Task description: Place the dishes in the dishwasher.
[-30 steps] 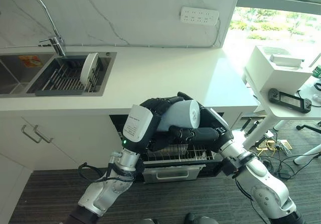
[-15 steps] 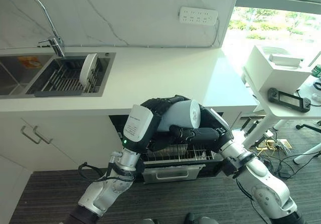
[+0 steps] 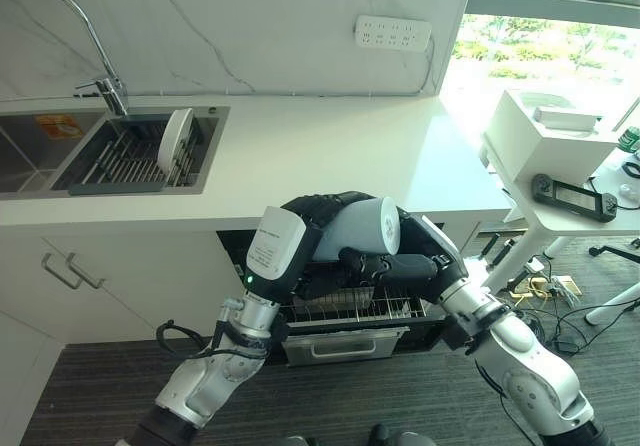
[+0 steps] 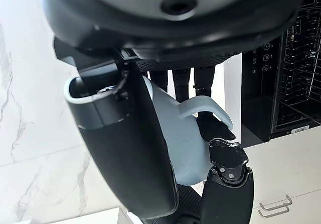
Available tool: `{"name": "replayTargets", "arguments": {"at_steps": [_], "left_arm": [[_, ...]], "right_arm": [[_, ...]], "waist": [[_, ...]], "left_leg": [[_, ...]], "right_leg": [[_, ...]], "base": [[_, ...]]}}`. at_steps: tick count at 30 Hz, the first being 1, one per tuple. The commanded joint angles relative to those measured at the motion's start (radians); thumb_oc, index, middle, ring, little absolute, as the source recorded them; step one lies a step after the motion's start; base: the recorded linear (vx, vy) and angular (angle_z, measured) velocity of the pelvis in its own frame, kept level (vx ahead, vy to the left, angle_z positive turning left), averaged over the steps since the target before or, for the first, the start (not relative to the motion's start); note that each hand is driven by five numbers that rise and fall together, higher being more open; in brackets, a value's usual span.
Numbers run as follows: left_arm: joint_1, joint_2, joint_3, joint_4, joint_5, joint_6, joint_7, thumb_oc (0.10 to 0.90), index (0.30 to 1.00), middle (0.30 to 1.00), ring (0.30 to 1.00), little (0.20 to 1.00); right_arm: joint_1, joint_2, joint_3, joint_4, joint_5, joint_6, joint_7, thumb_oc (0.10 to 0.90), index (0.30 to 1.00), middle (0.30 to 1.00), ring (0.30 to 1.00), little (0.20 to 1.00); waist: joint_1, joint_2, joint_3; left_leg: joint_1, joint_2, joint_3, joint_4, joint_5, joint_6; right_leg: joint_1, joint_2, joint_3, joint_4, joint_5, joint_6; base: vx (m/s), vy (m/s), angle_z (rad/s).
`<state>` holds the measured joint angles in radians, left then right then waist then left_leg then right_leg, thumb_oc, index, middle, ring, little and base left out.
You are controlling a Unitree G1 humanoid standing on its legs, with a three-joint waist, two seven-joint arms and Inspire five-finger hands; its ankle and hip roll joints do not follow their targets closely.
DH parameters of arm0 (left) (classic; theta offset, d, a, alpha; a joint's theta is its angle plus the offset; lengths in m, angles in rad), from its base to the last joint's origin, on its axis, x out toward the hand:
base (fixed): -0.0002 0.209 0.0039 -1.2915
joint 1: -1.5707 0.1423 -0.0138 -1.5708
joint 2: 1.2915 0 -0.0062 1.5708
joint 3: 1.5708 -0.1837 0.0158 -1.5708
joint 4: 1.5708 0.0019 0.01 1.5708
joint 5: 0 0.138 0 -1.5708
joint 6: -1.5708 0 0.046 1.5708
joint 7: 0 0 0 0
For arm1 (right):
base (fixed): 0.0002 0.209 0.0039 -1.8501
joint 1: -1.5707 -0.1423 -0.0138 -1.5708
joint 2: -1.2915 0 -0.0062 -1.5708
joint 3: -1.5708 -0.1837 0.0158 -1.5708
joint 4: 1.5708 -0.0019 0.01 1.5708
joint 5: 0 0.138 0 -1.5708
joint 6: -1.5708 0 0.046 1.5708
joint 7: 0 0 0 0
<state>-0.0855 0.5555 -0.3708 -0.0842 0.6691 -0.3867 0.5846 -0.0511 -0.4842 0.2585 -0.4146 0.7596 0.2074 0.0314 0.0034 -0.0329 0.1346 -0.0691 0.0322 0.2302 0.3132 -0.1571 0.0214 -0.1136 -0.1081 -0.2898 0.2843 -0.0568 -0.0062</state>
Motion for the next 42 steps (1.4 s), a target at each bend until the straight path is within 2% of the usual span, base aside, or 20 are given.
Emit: {"name": "replayTargets", "arguments": {"at_steps": [1, 13, 20, 29, 34, 37, 40, 42], "left_arm": [[-0.094, -0.028, 0.004, -0.056, -0.042, -0.055, 0.144, 0.8, 0.9, 0.9, 0.9, 0.9], [0.007, 0.006, 0.189, 0.024, -0.071, 0.031, 0.264, 0.8, 0.9, 0.9, 0.9, 0.9], [0.042, 0.006, 0.258, 0.055, -0.064, 0.062, 0.303, 0.8, 0.9, 0.9, 0.9, 0.9], [0.087, 0.027, 0.302, 0.091, -0.018, 0.056, 0.262, 0.8, 0.9, 0.9, 0.9, 0.9], [0.102, 0.038, 0.309, 0.107, -0.045, 0.044, 0.255, 0.8, 0.9, 0.9, 0.9, 0.9], [0.099, 0.029, 0.318, 0.103, -0.128, -0.013, 0.214, 0.8, 0.9, 0.9, 0.9, 0.9], [0.108, 0.006, 0.334, 0.071, -0.373, -0.09, -0.011, 0.8, 0.9, 0.9, 0.9, 0.9], [0.115, -0.02, 0.359, 0.033, -0.55, -0.112, -0.137, 0.8, 0.9, 0.9, 0.9, 0.9]], "right_arm": [[-0.121, 0.063, -0.051, -0.036, 0.071, -0.127, -0.011, 0.4, 0.3, 0.3, 0.3, 0.3], [-0.063, 0.053, -0.134, -0.029, 0.045, -0.178, -0.025, 0.4, 0.3, 0.3, 0.3, 0.3], [-0.054, 0.065, -0.174, -0.025, 0.052, -0.196, -0.047, 0.4, 0.3, 0.3, 0.3, 0.3], [-0.032, 0.076, -0.227, -0.031, 0.064, -0.233, -0.061, 0.4, 0.3, 0.3, 0.3, 0.3], [-0.025, 0.084, -0.238, -0.029, 0.062, -0.254, -0.061, 0.4, 0.3, 0.3, 0.3, 0.3], [-0.025, 0.086, -0.235, -0.024, 0.053, -0.247, -0.06, 0.4, 0.3, 0.3, 0.3, 0.3], [-0.002, 0.093, -0.236, -0.016, 0.031, -0.214, -0.035, 0.4, 0.3, 0.3, 0.3, 0.3], [0.019, 0.104, -0.238, -0.002, 0.051, -0.191, -0.016, 0.4, 0.3, 0.3, 0.3, 0.3]], "waist": [[0.005, -0.007, -0.055], [0.01, 0.003, -0.055], [0.012, 0.007, -0.055], [0.008, 0.016, -0.057], [0.007, 0.021, -0.052], [0.006, 0.021, -0.049], [0.006, 0.021, -0.048], [0.004, 0.021, -0.047]], "left_leg": [[0.058, 0.021, -0.04, -0.013, -0.163, -0.016], [0.06, 0.024, -0.04, -0.013, -0.156, -0.019], [0.059, 0.024, -0.044, -0.013, -0.153, -0.022], [0.058, 0.024, -0.042, -0.013, -0.152, -0.023], [0.059, 0.023, -0.041, -0.013, -0.15, -0.023], [0.06, 0.023, -0.041, -0.013, -0.15, -0.023], [0.059, 0.022, -0.042, -0.013, -0.148, -0.023], [0.057, 0.023, -0.043, -0.013, -0.146, -0.023]], "right_leg": [[0.065, -0.017, 0.036, 0.016, -0.148, 0.128], [0.07, -0.019, 0.034, 0.016, -0.152, 0.12], [0.072, -0.022, 0.031, 0.016, -0.155, 0.117], [0.072, -0.025, 0.029, 0.016, -0.159, 0.116], [0.073, -0.026, 0.03, 0.016, -0.159, 0.116], [0.073, -0.026, 0.032, 0.016, -0.158, 0.116], [0.072, -0.027, 0.032, 0.016, -0.158, 0.117], [0.071, -0.028, 0.031, 0.016, -0.157, 0.118]], "base": [[0.0, 0.0, 0.0], [0.0, 0.0, 0.0], [0.0, 0.0, 0.0], [0.0, 0.009, 0.01], [0.0, 0.0, 0.0], [0.0, 0.0, 0.0], [0.0, 0.0, 0.0], [0.0, 0.0, 0.0]]}}
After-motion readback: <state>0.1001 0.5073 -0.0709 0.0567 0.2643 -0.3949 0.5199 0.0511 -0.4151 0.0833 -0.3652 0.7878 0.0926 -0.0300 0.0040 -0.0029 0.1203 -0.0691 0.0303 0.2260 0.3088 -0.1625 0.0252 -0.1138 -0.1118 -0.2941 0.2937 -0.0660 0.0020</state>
